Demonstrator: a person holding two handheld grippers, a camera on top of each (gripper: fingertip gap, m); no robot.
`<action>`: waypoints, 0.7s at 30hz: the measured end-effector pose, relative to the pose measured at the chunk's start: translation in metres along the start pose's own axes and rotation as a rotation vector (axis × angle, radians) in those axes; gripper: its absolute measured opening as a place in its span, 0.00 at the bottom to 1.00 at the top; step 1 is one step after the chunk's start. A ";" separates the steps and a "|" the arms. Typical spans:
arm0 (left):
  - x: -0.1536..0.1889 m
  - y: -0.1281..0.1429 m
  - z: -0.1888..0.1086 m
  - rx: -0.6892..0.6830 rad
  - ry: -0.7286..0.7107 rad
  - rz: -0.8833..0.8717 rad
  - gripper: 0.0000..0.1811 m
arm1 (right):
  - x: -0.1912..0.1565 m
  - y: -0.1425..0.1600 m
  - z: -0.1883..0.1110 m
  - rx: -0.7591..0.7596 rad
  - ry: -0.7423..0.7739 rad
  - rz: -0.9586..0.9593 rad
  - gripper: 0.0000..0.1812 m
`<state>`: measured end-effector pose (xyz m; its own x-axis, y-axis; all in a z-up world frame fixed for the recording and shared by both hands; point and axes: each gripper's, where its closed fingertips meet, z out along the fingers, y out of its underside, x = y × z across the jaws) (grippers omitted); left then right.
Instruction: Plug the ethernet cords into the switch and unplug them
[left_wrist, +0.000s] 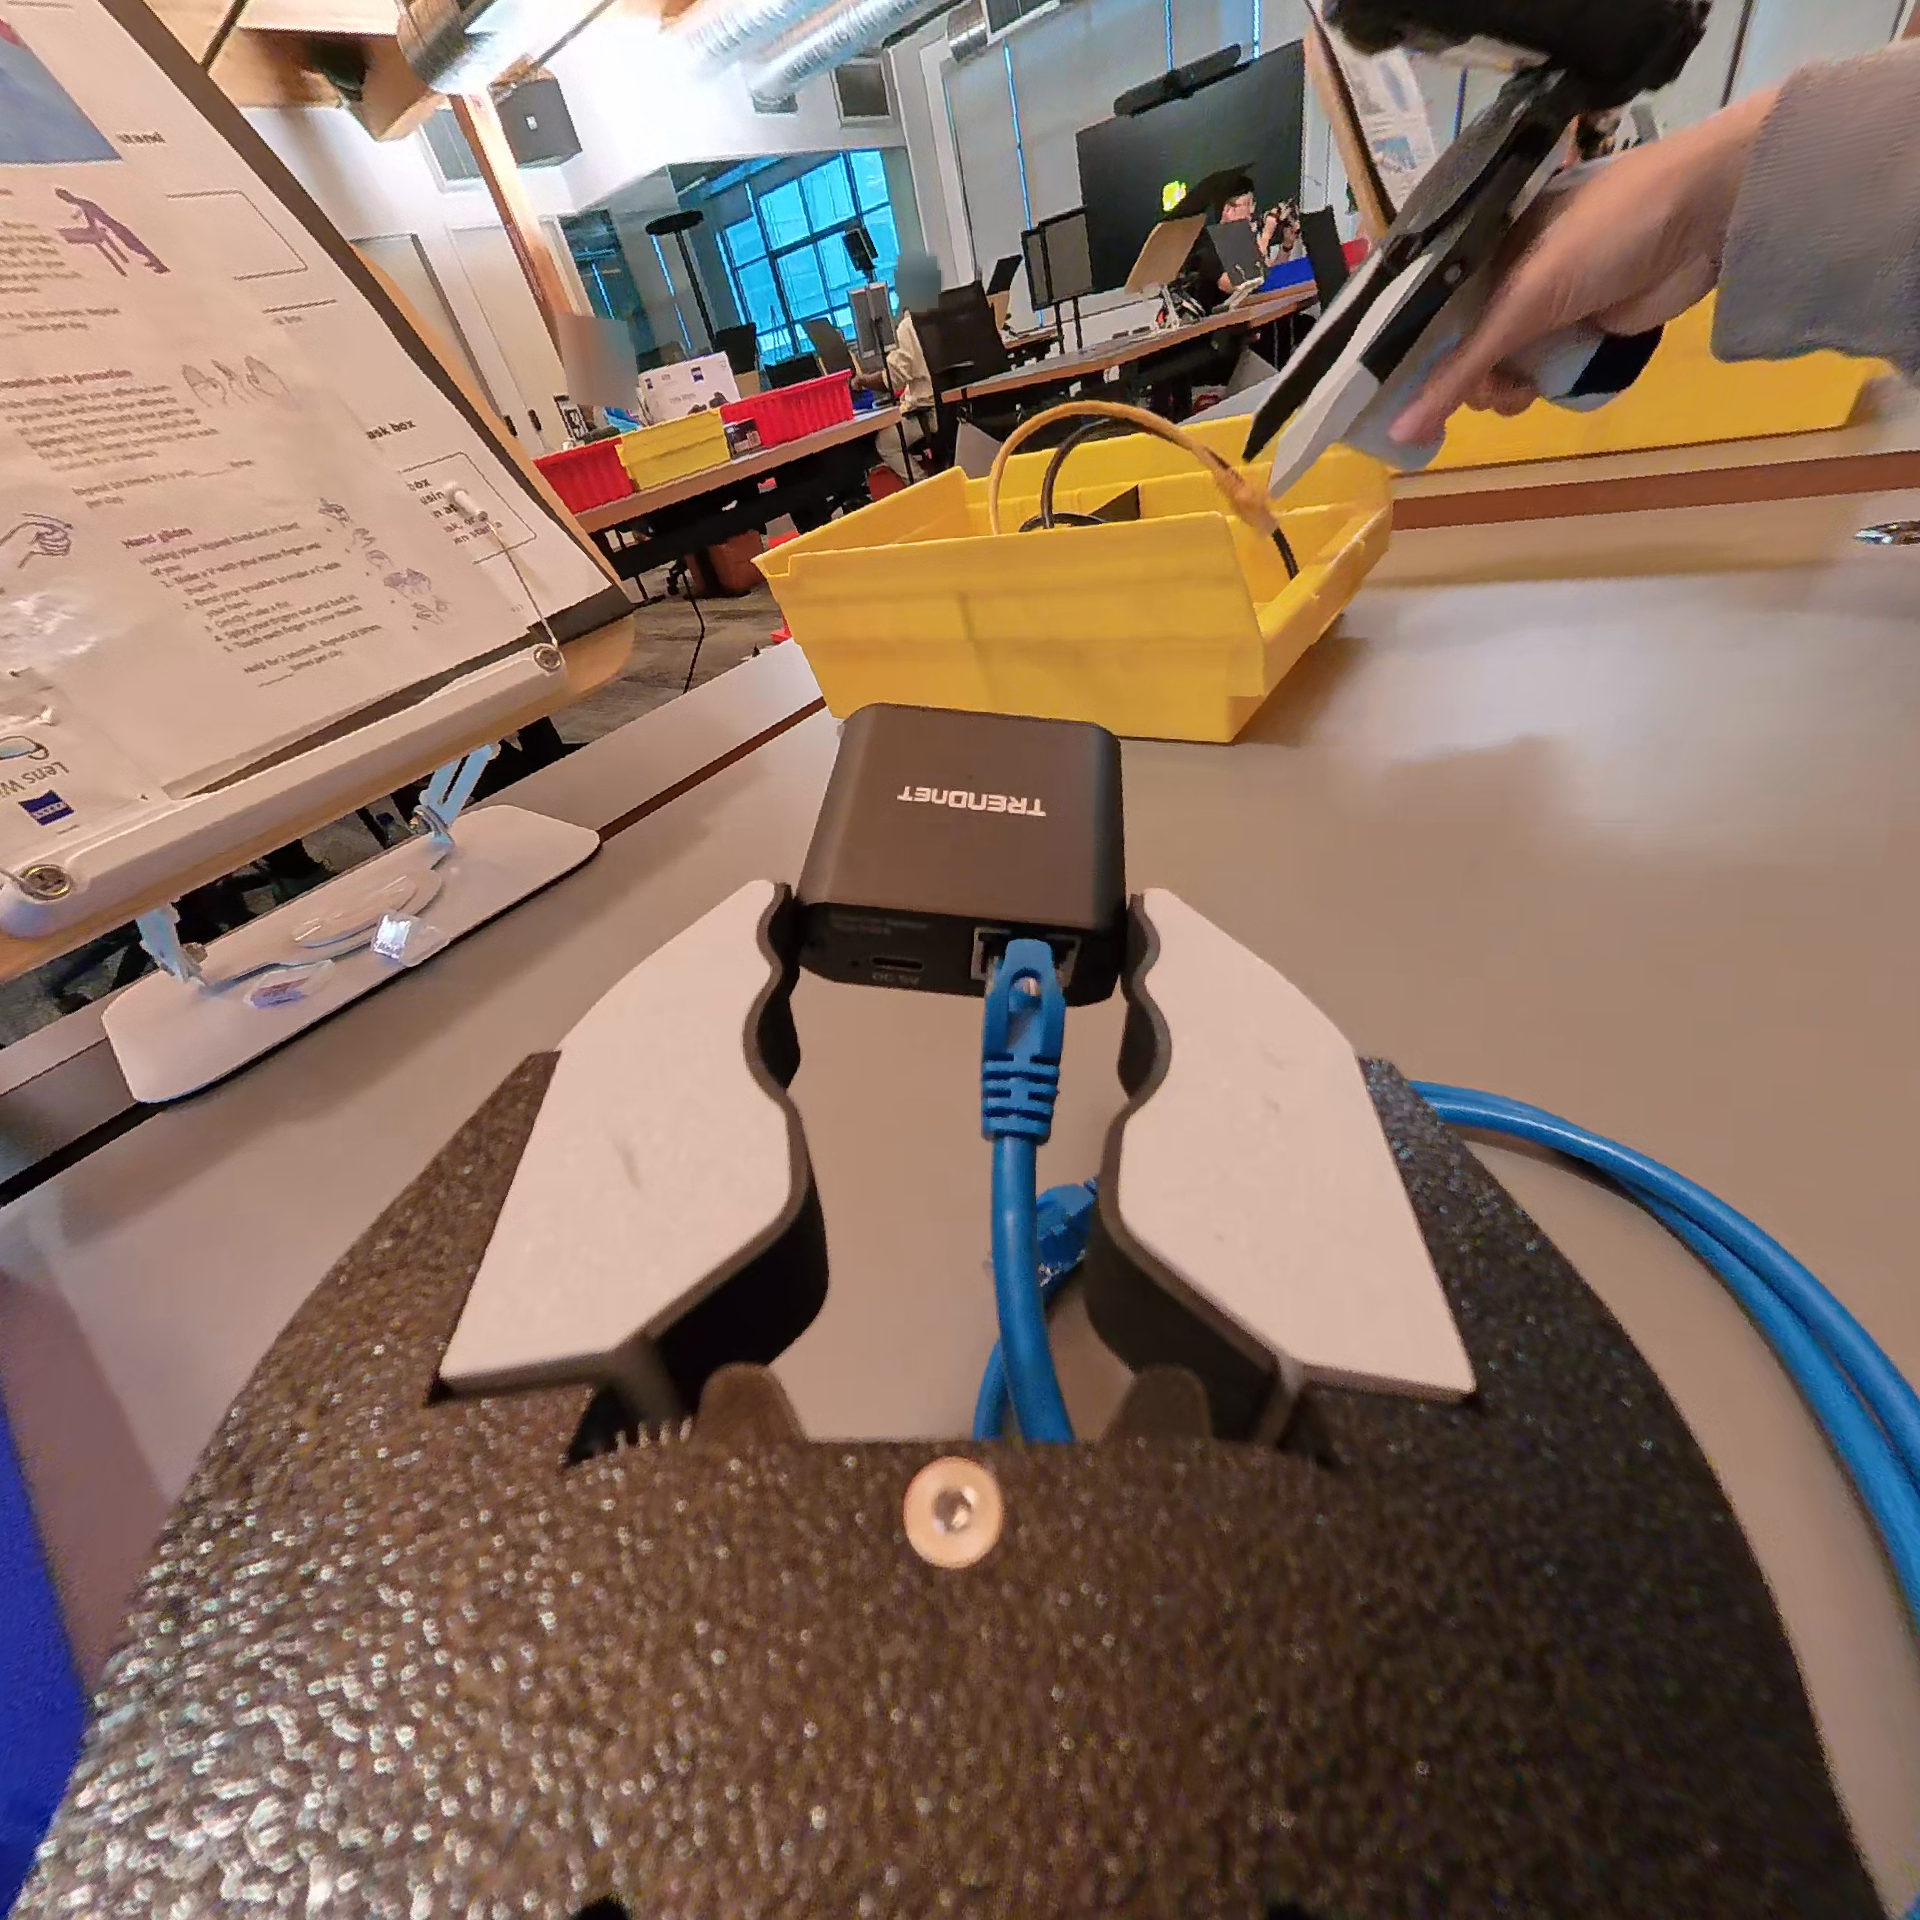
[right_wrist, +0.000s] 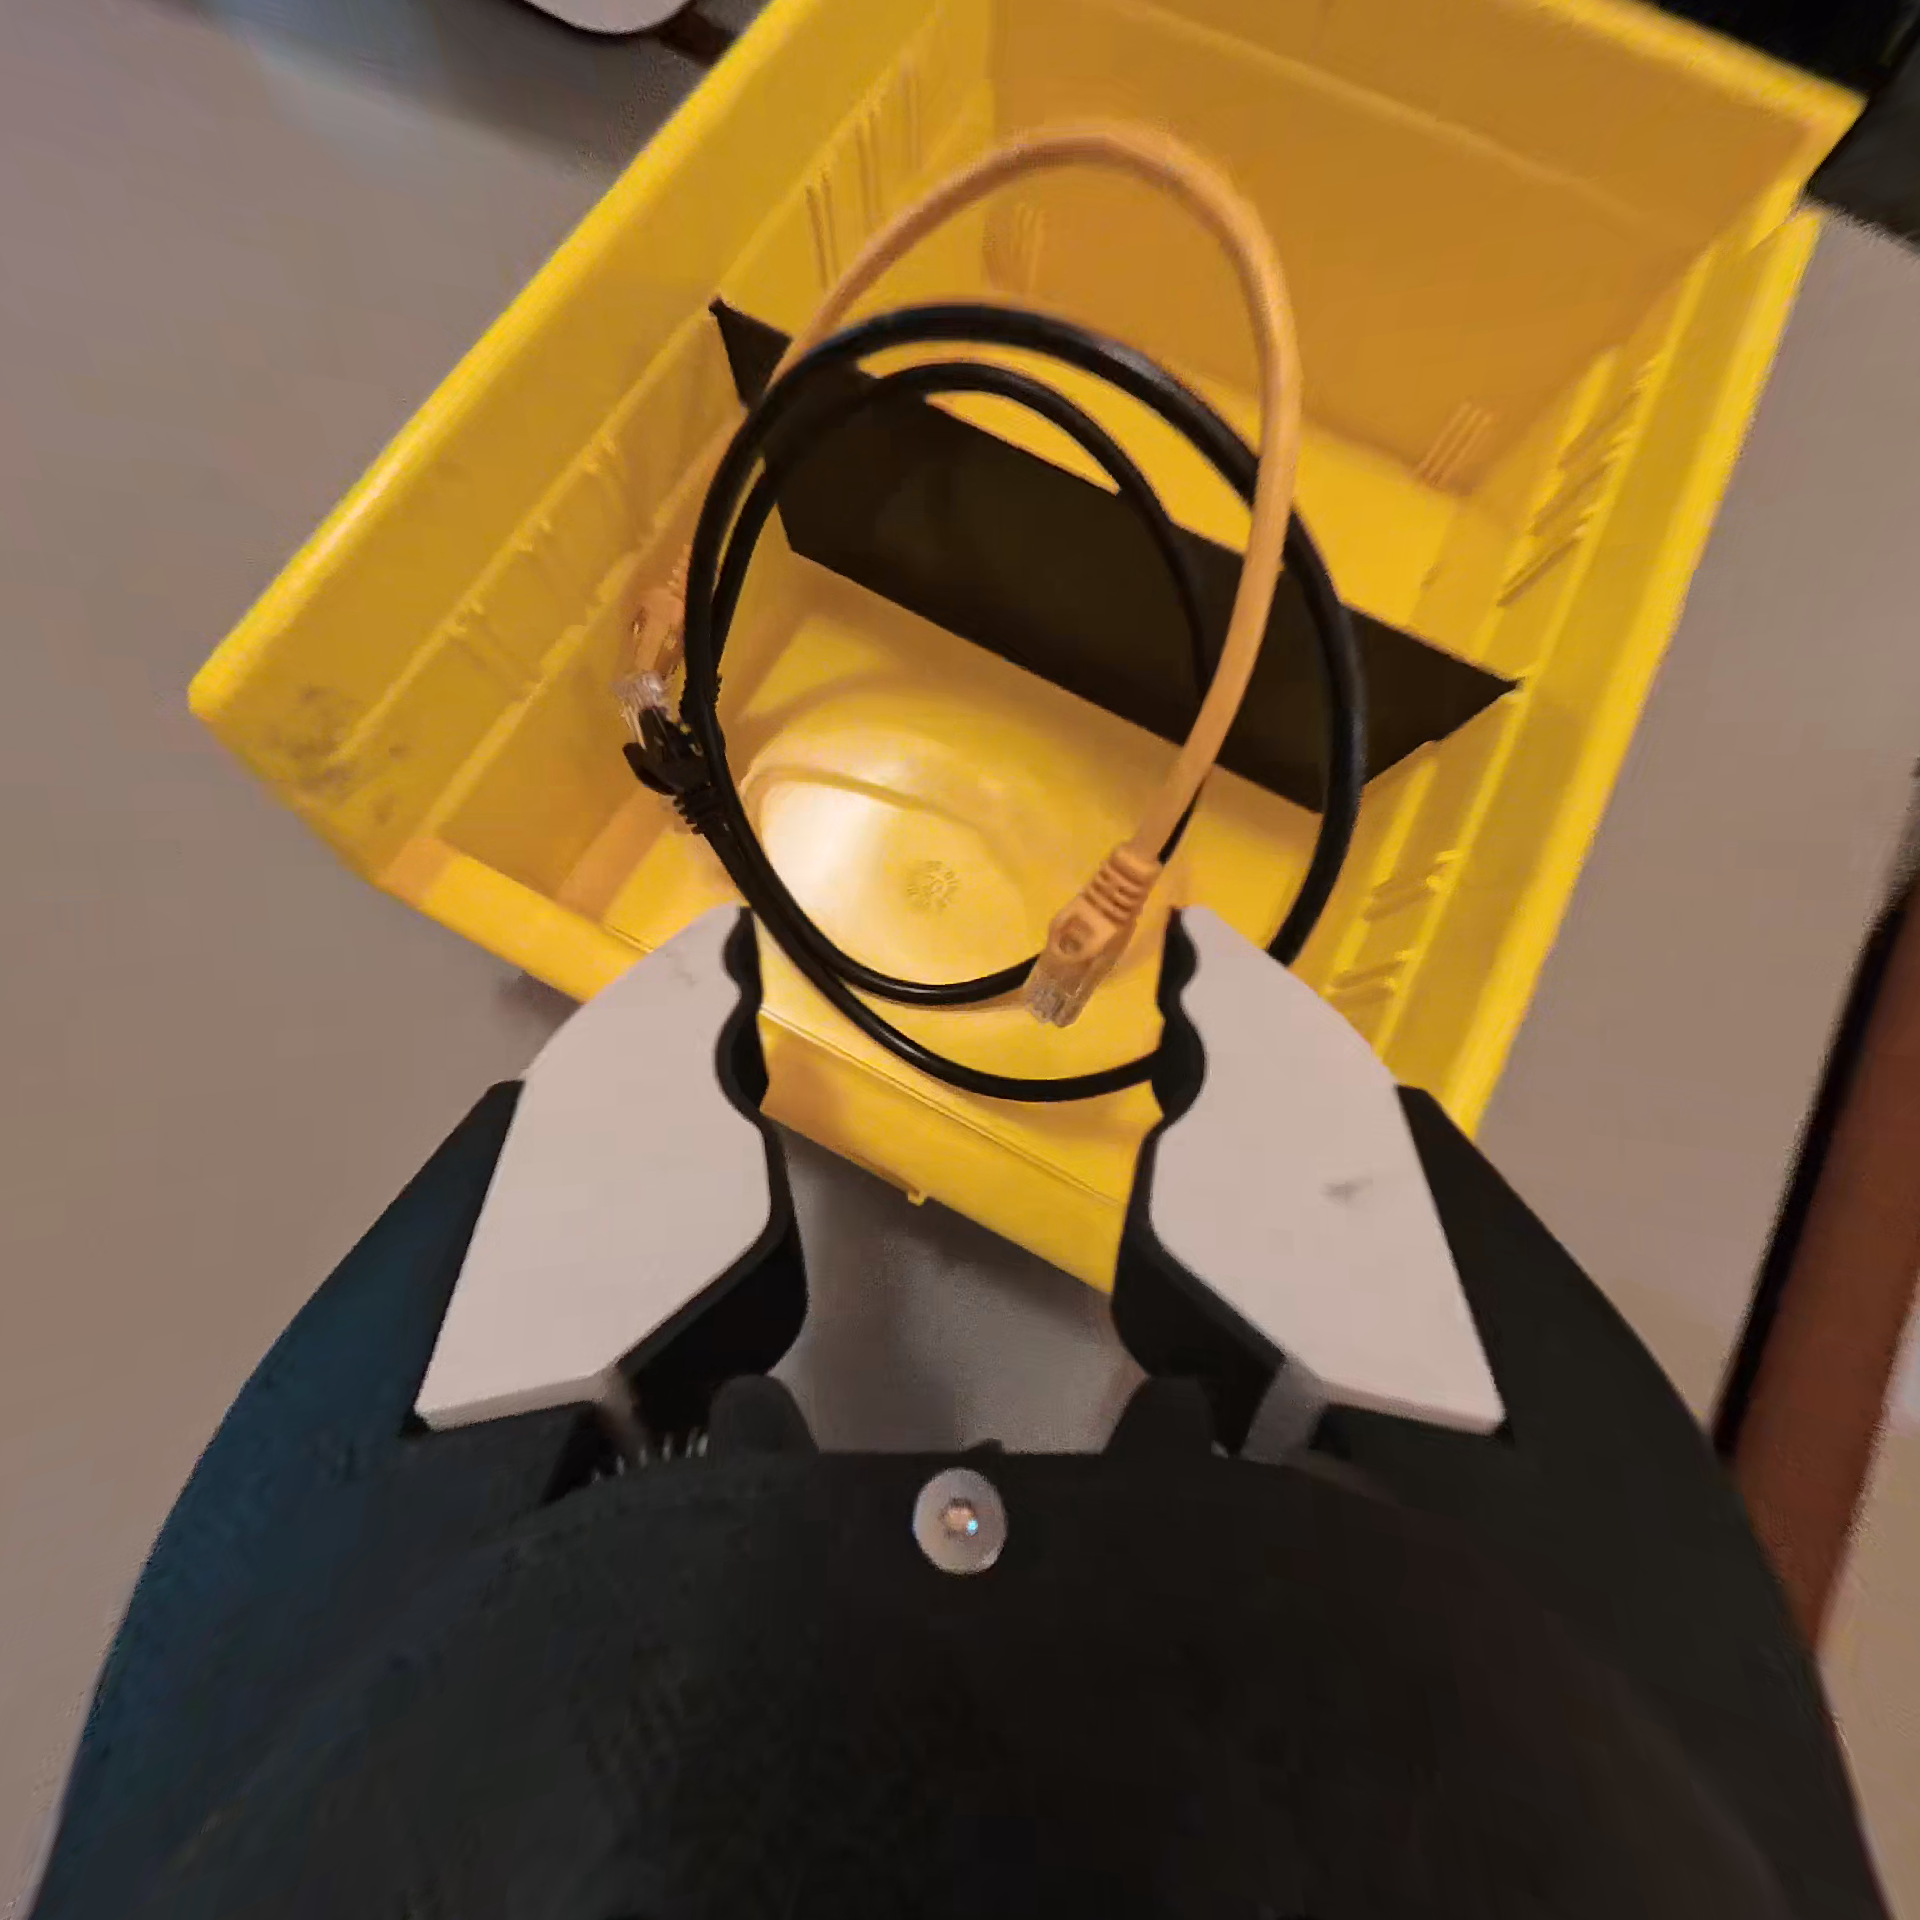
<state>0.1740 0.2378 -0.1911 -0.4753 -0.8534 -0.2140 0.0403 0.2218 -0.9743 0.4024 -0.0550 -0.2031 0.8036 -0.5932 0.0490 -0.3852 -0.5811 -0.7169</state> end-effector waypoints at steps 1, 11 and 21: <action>0.000 0.000 0.000 0.000 0.001 -0.001 0.33 | 0.001 -0.004 -0.007 0.013 0.029 -0.025 0.43; 0.001 0.000 0.001 -0.005 0.004 0.007 0.33 | -0.034 -0.061 -0.077 0.268 0.156 -0.158 0.55; 0.002 -0.002 0.000 0.013 0.016 -0.014 0.33 | -0.213 -0.076 -0.048 0.537 -0.270 -0.072 0.49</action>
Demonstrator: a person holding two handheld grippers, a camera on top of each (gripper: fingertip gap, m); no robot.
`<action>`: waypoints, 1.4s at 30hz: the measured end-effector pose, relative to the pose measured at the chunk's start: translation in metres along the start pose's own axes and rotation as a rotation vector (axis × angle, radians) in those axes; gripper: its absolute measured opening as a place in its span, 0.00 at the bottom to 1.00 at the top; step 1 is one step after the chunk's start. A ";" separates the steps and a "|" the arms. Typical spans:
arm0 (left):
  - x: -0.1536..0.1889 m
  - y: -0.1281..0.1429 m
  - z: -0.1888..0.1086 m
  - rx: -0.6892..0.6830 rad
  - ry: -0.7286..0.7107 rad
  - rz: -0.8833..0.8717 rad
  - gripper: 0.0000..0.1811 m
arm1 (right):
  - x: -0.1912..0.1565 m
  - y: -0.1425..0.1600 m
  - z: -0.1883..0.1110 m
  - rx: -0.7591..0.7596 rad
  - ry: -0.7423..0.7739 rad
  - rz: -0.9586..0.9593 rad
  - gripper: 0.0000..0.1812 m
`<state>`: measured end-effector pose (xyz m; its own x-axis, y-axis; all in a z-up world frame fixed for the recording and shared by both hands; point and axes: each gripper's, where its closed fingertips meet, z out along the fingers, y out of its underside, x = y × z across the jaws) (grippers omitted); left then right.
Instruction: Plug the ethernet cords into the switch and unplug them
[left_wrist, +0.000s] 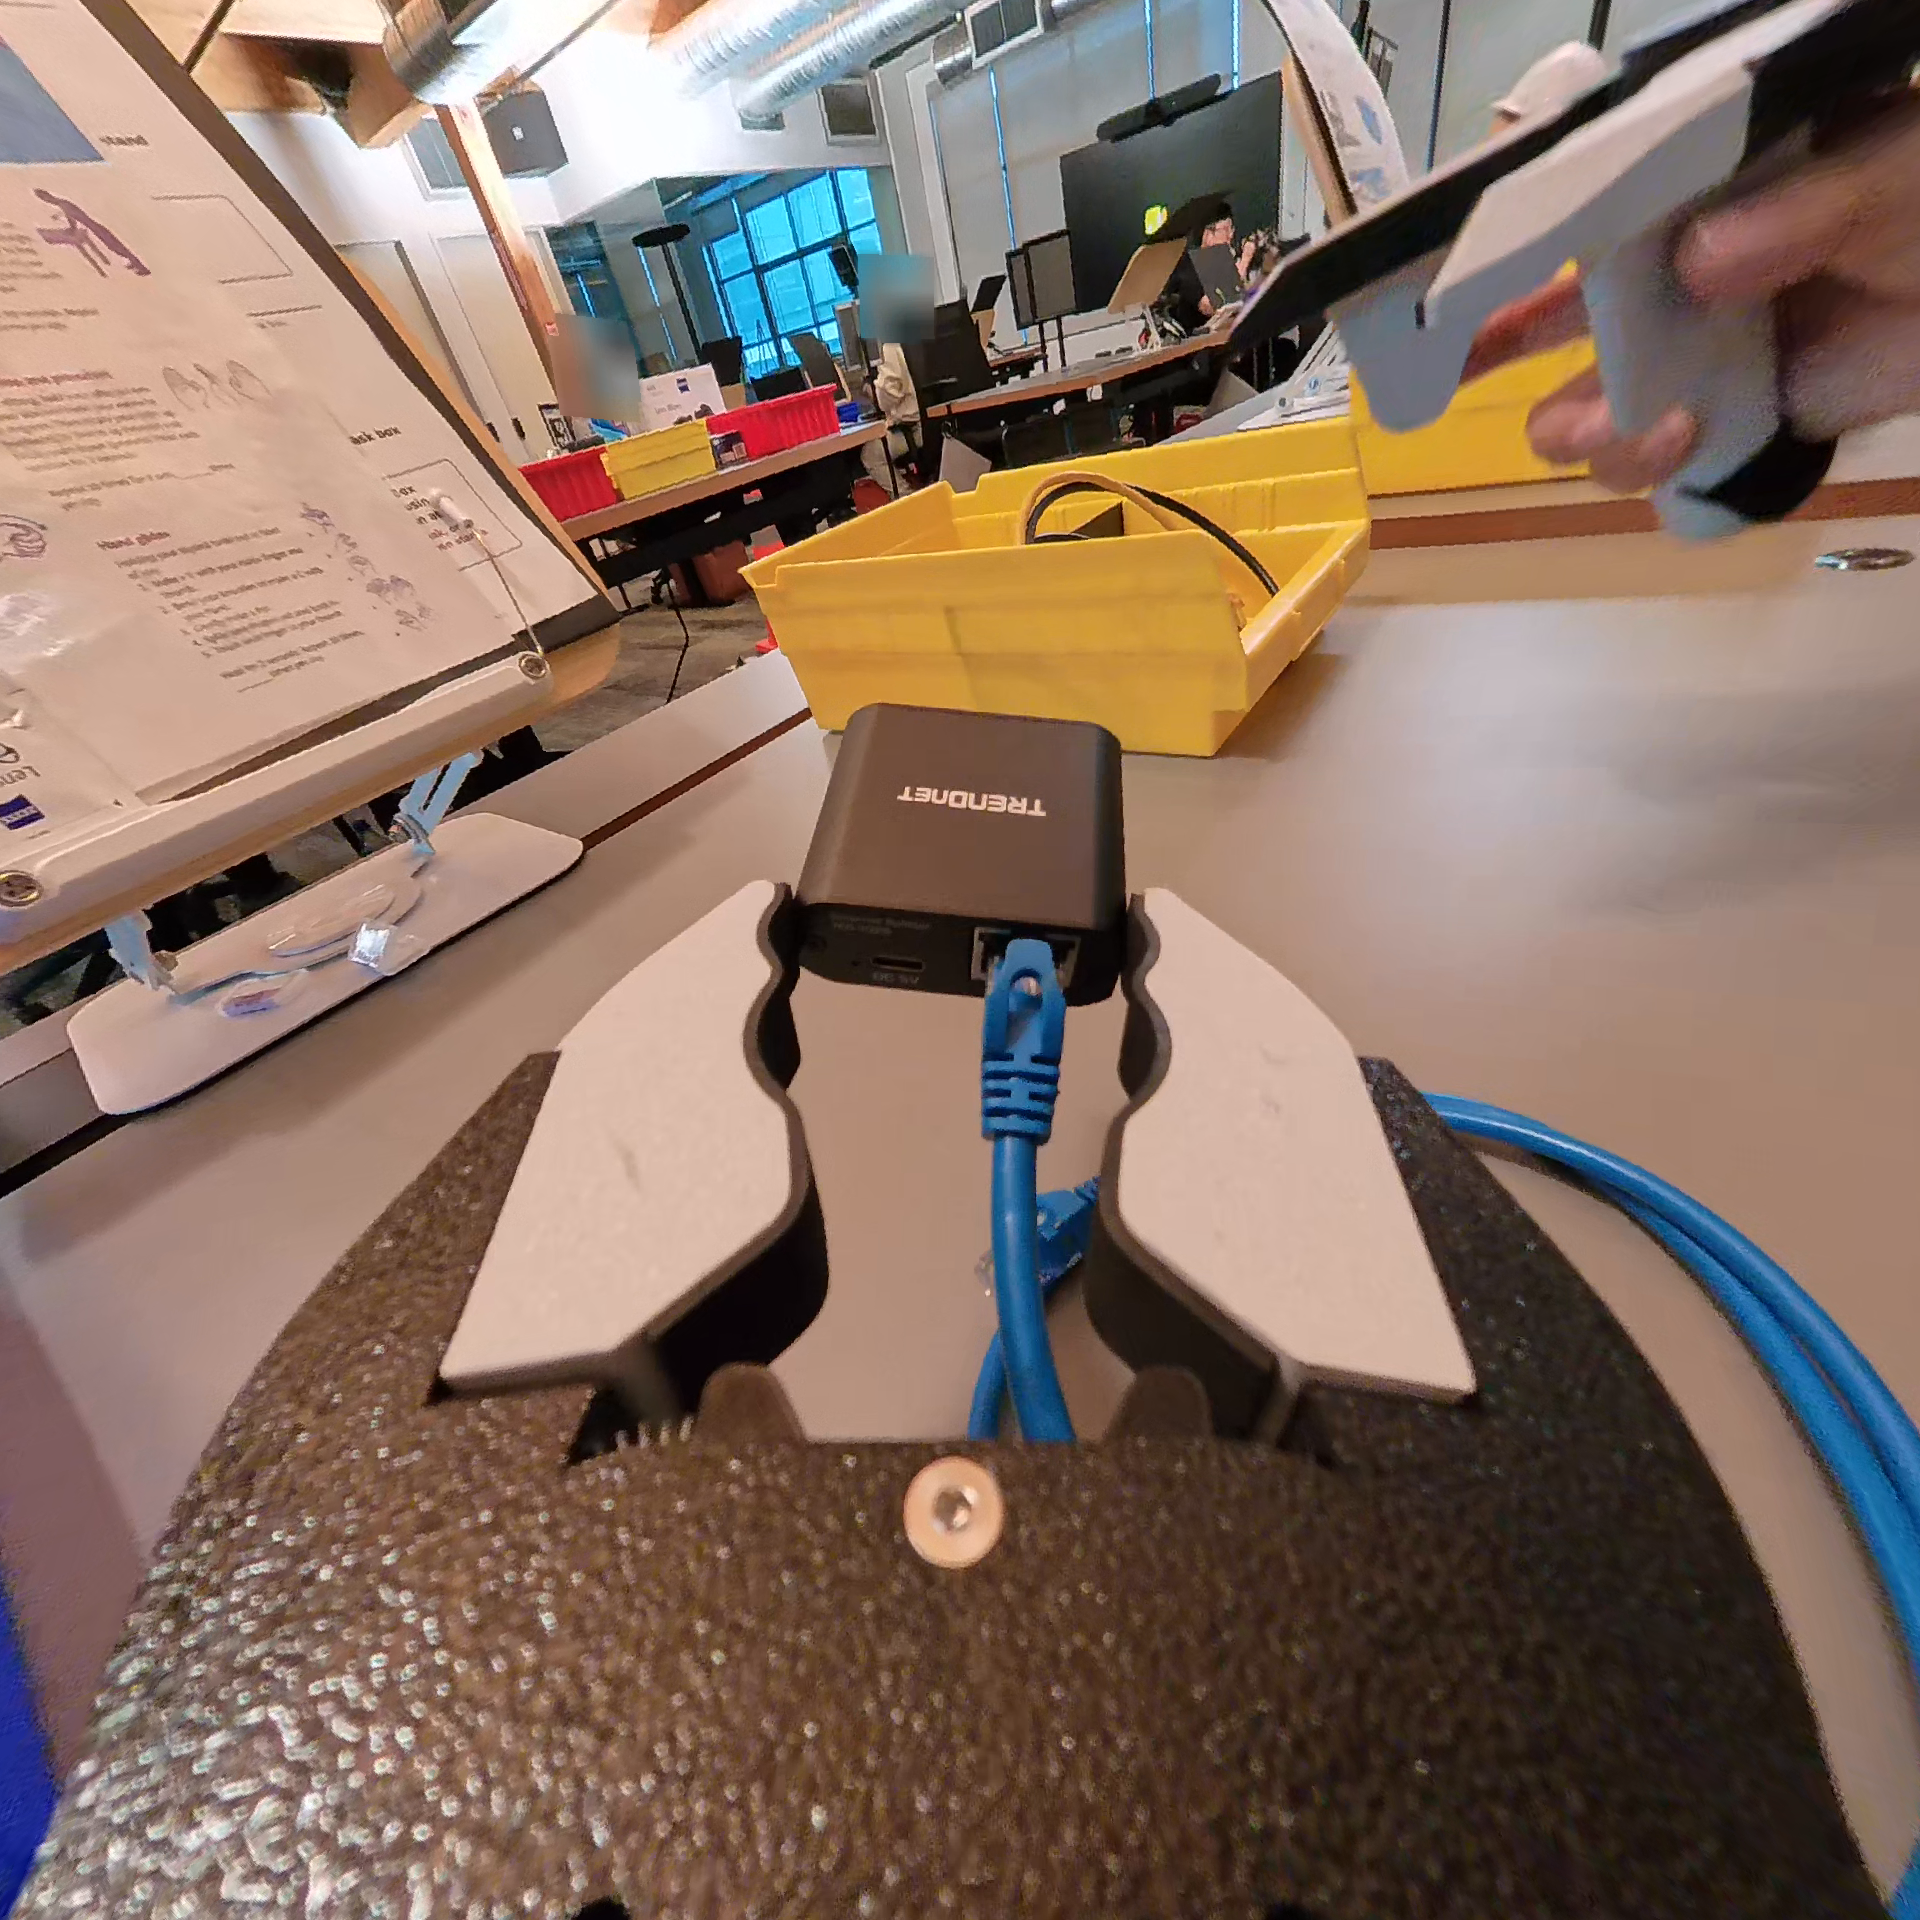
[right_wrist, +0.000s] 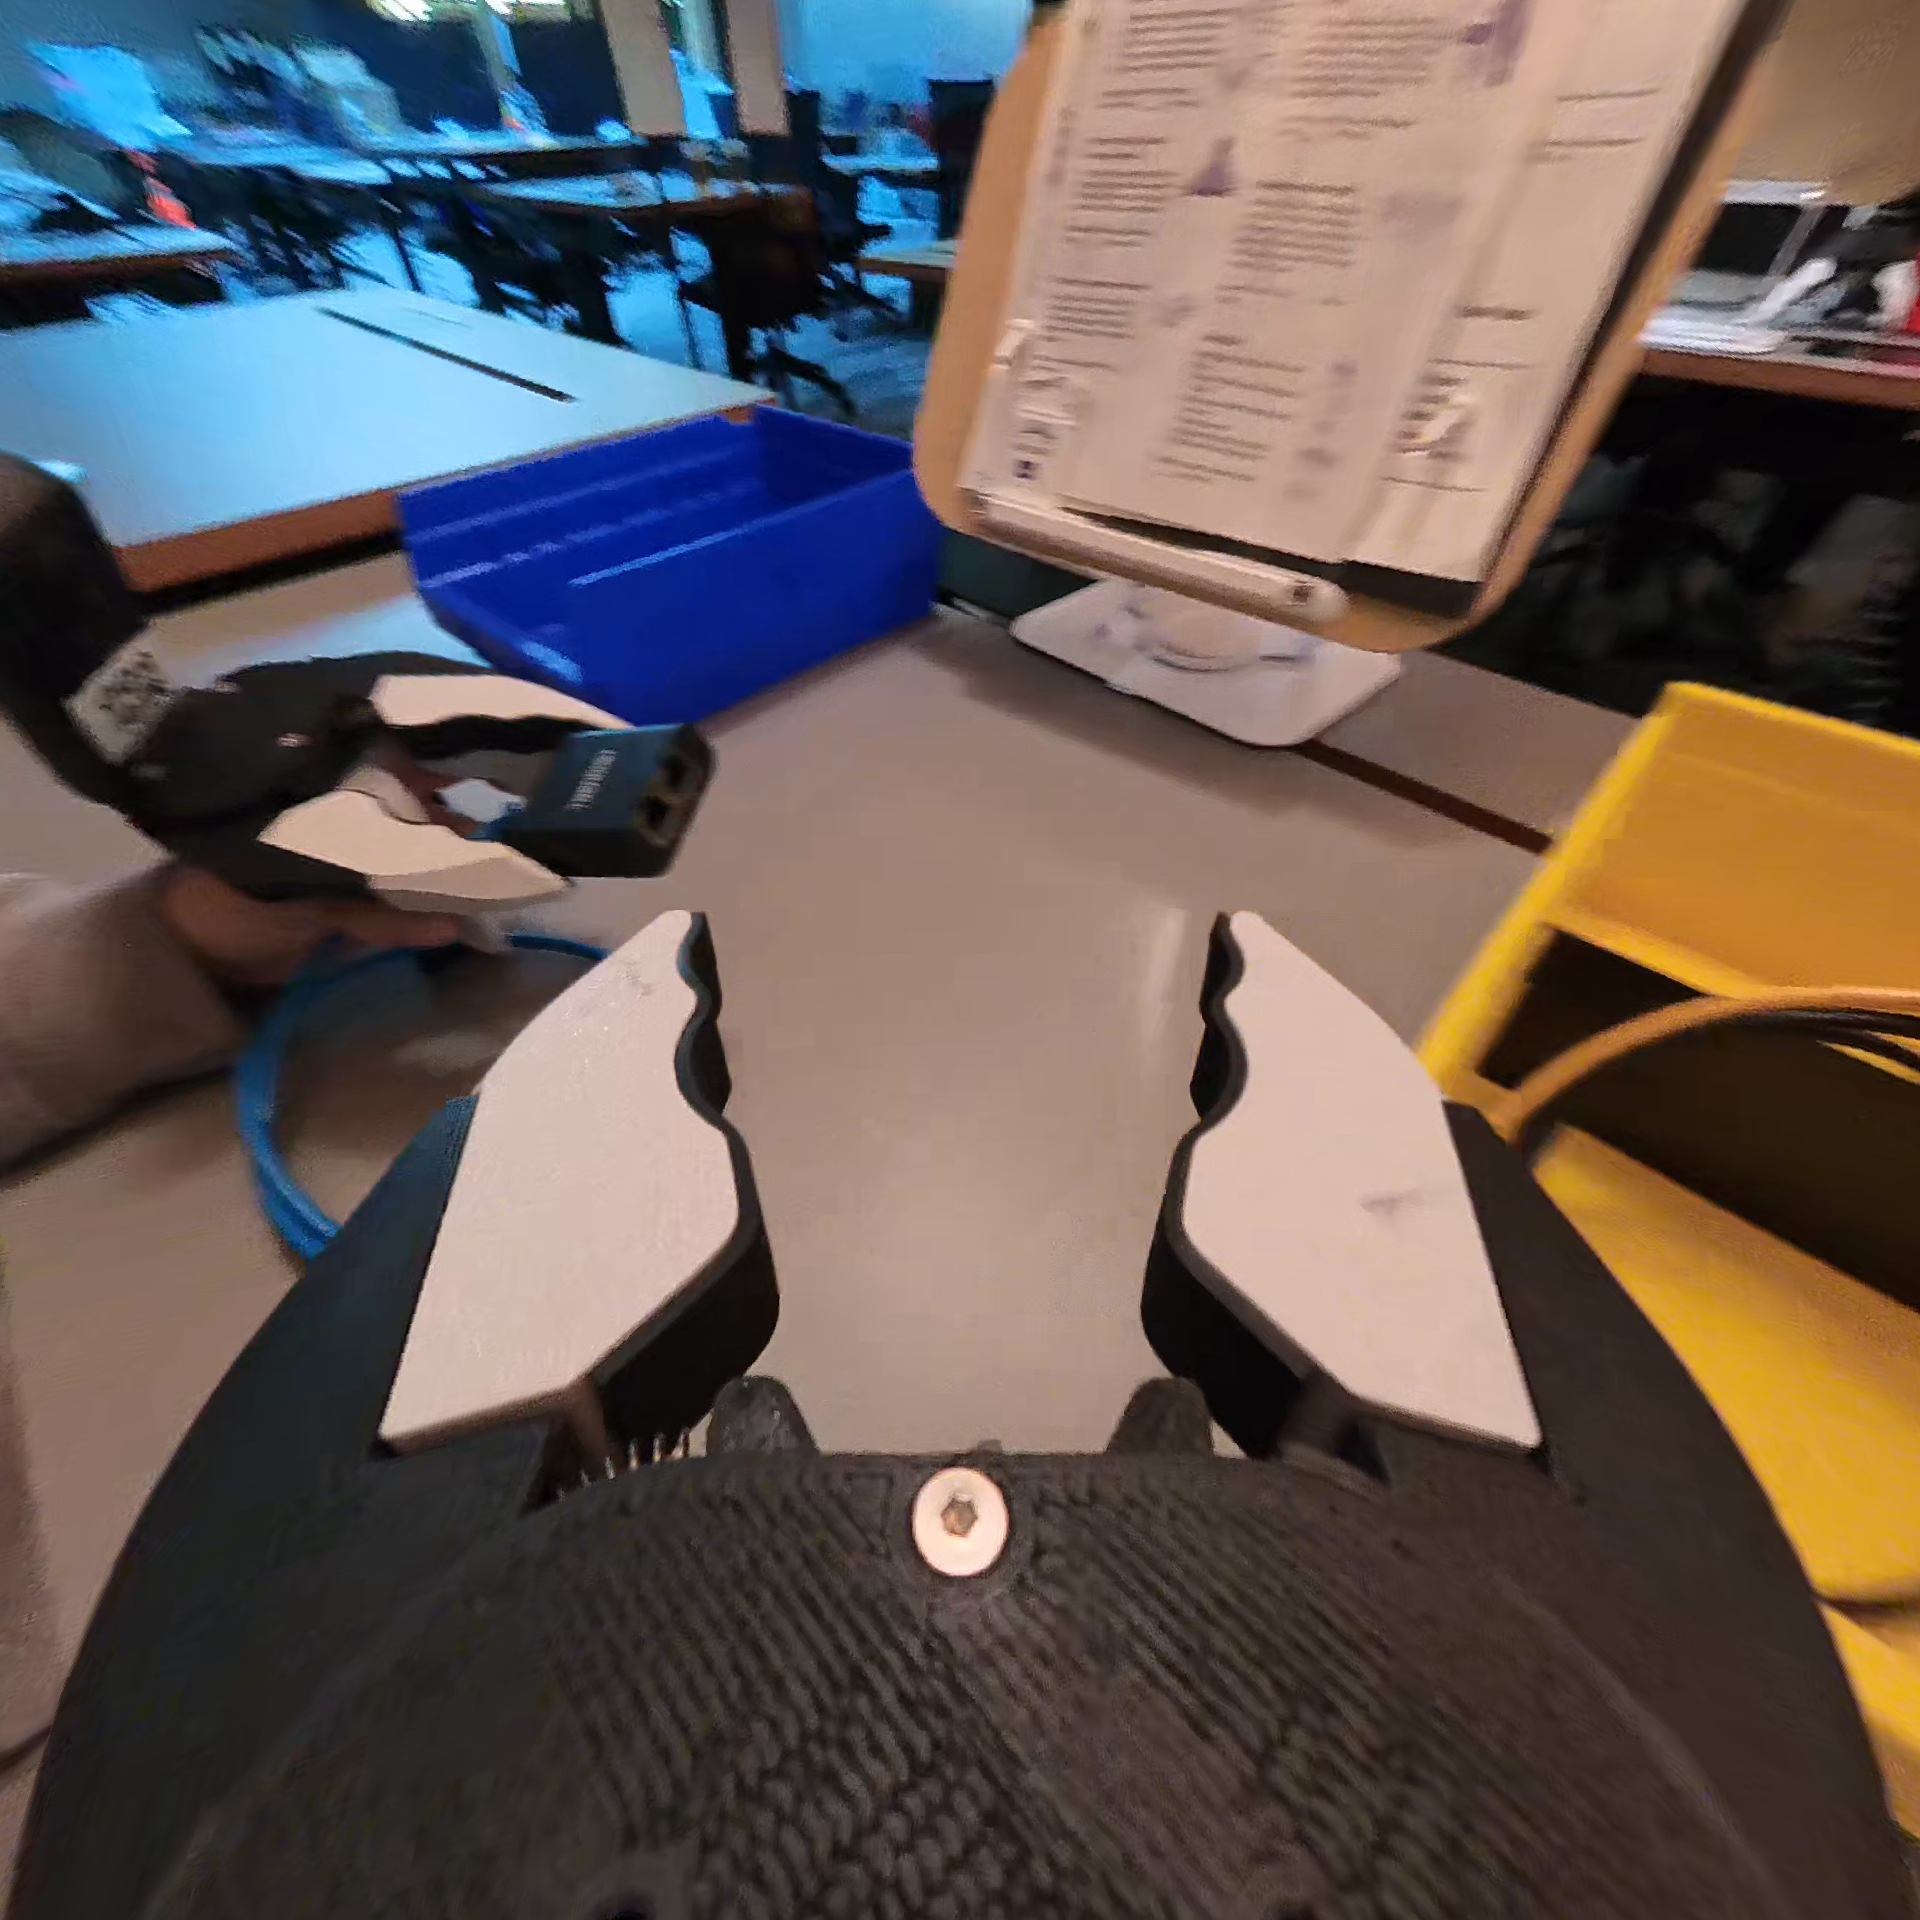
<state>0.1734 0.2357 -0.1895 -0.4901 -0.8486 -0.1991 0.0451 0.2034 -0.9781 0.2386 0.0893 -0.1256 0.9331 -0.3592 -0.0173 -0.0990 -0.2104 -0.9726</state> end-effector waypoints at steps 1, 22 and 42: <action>0.000 -0.001 0.000 0.004 0.003 -0.007 0.33 | -0.013 0.002 0.009 0.014 -0.031 0.013 0.49; 0.019 -0.034 0.003 0.080 0.057 -0.043 0.33 | -0.071 -0.007 0.027 0.138 -0.297 0.259 0.48; 0.033 -0.030 0.003 0.075 0.140 -0.005 0.33 | -0.078 0.006 0.042 0.138 -0.331 0.339 0.44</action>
